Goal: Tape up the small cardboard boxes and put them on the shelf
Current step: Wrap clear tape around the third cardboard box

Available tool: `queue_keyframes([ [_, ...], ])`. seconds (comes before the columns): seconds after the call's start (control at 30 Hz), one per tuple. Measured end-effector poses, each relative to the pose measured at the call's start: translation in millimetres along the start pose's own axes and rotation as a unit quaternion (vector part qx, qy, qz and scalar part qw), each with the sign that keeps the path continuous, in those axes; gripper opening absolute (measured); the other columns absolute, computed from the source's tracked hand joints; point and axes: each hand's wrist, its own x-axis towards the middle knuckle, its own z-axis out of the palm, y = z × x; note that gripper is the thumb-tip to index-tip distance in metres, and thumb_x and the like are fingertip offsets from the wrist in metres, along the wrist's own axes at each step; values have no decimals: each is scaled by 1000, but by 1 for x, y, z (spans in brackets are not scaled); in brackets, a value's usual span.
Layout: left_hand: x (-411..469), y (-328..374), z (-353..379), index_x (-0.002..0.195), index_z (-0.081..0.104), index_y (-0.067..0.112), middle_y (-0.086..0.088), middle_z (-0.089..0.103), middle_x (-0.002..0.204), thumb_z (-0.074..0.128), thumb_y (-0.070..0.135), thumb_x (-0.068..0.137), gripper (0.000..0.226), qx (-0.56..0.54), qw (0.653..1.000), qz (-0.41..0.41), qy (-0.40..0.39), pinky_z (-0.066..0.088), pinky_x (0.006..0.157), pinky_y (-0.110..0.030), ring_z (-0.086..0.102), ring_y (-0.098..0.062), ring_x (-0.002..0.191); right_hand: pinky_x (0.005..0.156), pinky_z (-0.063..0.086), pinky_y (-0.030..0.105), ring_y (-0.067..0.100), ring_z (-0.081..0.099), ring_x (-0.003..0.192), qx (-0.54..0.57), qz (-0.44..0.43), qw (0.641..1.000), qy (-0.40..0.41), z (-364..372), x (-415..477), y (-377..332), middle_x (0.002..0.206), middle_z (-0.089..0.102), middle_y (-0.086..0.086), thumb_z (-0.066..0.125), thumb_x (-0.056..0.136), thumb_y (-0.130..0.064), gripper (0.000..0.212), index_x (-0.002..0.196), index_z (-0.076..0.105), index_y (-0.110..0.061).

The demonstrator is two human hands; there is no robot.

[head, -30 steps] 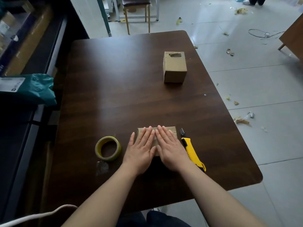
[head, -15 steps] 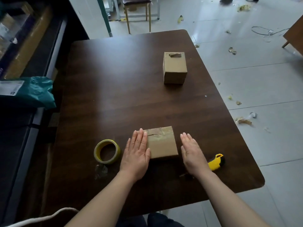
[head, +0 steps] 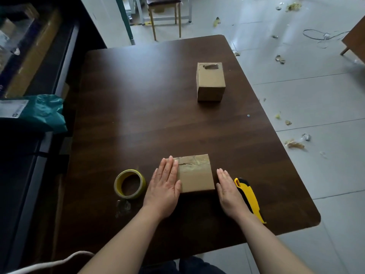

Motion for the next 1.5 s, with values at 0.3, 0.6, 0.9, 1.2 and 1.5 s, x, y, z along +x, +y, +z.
queue_keyframes([
  [0.3,10,2,4,151,-7,24,5,-14,159,0,46,92,63,39,995,63,63,-9,117,-40,-20,-14,146,117,-8,24,11,-3,148,-182,-181,966,33,-4,23,-78,162,5,1,10,97,-42,63,154,15,-15],
  [0.6,3,-1,12,148,-21,23,6,-30,155,2,47,96,62,-15,998,-25,52,-15,118,-39,-29,-13,143,117,-11,24,3,-27,141,-151,-62,986,21,6,20,-69,155,-28,-10,18,105,-36,58,152,-13,-22],
  [0.9,9,40,-2,152,-10,7,-8,-13,161,37,27,102,72,-262,946,-172,82,2,119,-29,-6,-21,149,113,18,23,12,4,149,4,-3,999,43,12,13,-76,160,-19,-6,26,104,-31,62,154,-10,-18],
  [1.2,13,22,-6,154,0,19,-1,15,161,52,30,98,78,-377,901,-207,58,23,114,-32,25,-21,143,106,37,36,20,41,131,185,103,977,24,6,25,-71,150,36,3,27,104,-34,54,154,5,-28],
  [1.5,8,-13,-19,145,33,10,-11,36,148,51,29,96,55,-267,918,-238,173,30,109,-38,35,-27,136,121,11,37,19,6,149,130,92,987,-2,-12,20,-91,163,3,2,27,104,-40,63,154,-4,-17],
])
